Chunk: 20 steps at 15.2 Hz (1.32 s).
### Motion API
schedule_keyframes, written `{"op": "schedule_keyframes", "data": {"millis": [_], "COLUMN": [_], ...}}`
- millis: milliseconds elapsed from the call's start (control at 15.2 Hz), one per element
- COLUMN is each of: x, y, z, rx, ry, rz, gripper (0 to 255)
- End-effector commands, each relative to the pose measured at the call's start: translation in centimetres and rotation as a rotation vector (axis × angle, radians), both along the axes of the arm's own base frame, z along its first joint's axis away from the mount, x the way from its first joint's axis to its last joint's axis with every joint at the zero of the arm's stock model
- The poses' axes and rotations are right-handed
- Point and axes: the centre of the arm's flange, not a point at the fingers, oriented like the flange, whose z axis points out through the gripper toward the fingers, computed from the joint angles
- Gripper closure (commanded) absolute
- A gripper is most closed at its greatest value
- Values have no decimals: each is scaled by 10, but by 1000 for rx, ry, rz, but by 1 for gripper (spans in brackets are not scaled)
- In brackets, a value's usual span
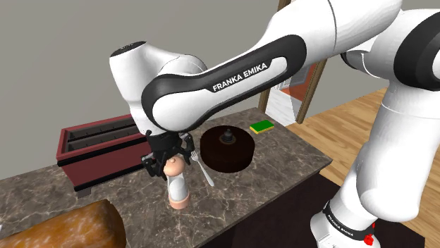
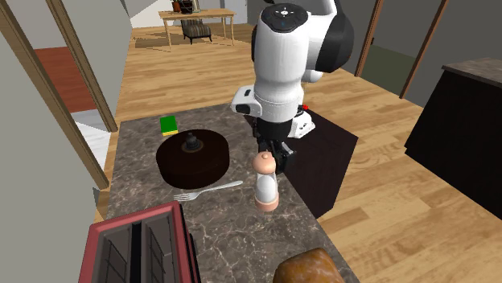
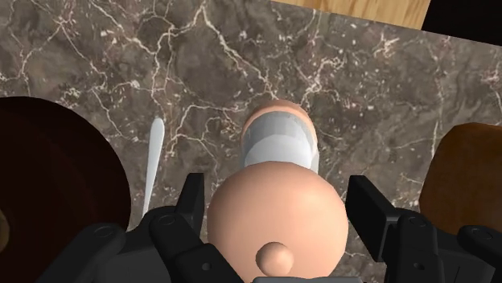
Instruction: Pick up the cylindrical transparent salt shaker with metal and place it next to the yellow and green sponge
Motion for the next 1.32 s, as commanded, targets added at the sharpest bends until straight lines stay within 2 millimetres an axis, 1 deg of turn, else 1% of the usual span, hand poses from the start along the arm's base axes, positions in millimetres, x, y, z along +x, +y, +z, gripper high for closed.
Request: {"op": "schedule_keyframes", "data": {"millis": [0,1254], "x": [0,0], "y": [1,1], "z": [11,112], "rx": [0,0], "ry": [0,0], "rz": [0,0], "gripper": [255,255]}}
